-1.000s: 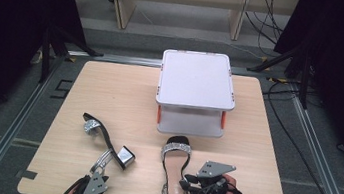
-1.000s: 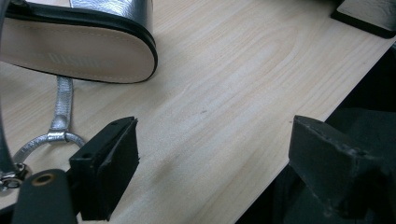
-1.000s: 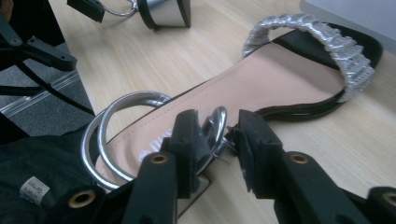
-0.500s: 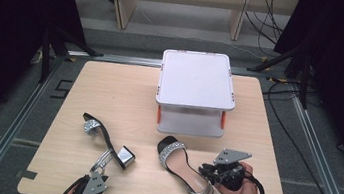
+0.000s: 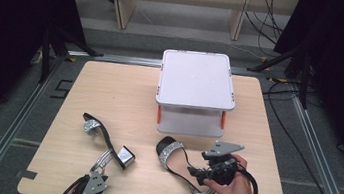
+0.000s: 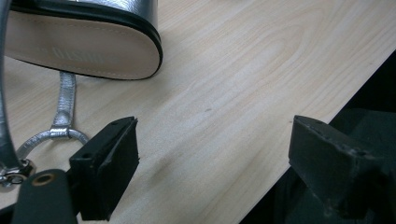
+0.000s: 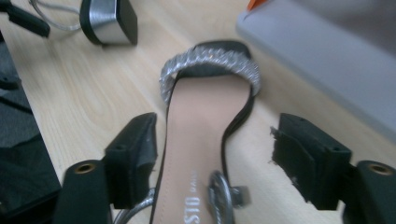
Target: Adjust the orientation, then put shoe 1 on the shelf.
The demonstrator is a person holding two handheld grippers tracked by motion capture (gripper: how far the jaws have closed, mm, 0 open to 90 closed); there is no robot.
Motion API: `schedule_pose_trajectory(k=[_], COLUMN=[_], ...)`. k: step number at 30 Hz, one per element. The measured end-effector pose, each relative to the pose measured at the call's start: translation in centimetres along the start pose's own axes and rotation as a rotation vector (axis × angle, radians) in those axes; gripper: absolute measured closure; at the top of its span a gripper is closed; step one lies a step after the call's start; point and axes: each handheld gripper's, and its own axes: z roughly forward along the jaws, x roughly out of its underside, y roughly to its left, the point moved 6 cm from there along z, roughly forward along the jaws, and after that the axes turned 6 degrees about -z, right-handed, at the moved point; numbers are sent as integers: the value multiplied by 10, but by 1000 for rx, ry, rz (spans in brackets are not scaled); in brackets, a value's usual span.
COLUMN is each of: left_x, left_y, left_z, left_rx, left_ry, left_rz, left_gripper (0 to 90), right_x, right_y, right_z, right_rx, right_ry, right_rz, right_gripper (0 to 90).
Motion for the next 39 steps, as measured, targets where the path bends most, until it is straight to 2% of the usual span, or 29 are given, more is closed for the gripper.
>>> schedule_pose_trajectory(k=[1,2,3,5,6,11,14,15,16,18,20,21,23,24,25,26,27,29,32,34,35,37,38,39], left_x=[0,0,0,0,0,-1,0,0,-1,0,0,0,-1,-1,-1,-1,-1,-1,-1,-1,0,0,-1,-1], left_y=[0,0,0,0,0,2,1,1,1,1,0,0,0,0,-1,-1,0,0,-1,-2,-2,-1,-1,-1], left_z=[0,0,0,0,1,1,1,0,0,0,0,0,-1,-1,-1,-1,-1,-2,-1,-1,-2,-2,-3,-3], left_rx=[2,2,1,-6,-4,-2,-4,0,-4,-3,11,10,10,10,14,14,3,6,0,2,3,7,13,12], left_ry=[0,0,-1,-6,-3,-4,1,1,-2,-1,-9,-8,-11,-11,-25,-25,-22,-14,-9,-15,-12,-11,-16,-18], left_rz=[1,1,-1,-6,-11,-5,-8,-6,-4,-4,-16,-14,-9,-9,-22,-22,-24,-11,3,-1,0,-4,-14,-20], left_gripper=[157,157,157,157,157,157,157,157,157,157,157,157,157,157,157,157,157,157,157,157,157,157,157,157], right_x=[-1,-1,-1,0,0,5,8,11,12,13,16,17,19,19,20,20,21,23,25,26,26,26,27,26], right_y=[2,2,2,3,2,7,7,9,7,8,12,12,15,15,14,14,13,14,13,14,12,12,13,12], right_z=[10,10,19,22,26,39,41,43,45,46,50,52,54,54,56,56,59,60,61,61,62,62,62,63], right_rx=[-2,-2,-12,-14,-10,-18,-15,-26,-22,-25,-36,-38,-40,-40,-41,-41,-38,-30,-16,-12,-16,-10,-13,-23], right_ry=[27,27,58,73,79,135,146,170,171,175,203,205,227,227,229,229,231,251,257,269,272,277,290,289], right_rz=[6,6,-6,-1,-16,-19,-30,8,-25,-26,-16,-29,1,1,-16,-16,-38,-20,-31,-13,-44,-45,-28,-48], right_gripper=[283,283,265,262,256,237,235,232,232,233,234,235,238,238,239,239,239,235,249,251,243,243,245,249])
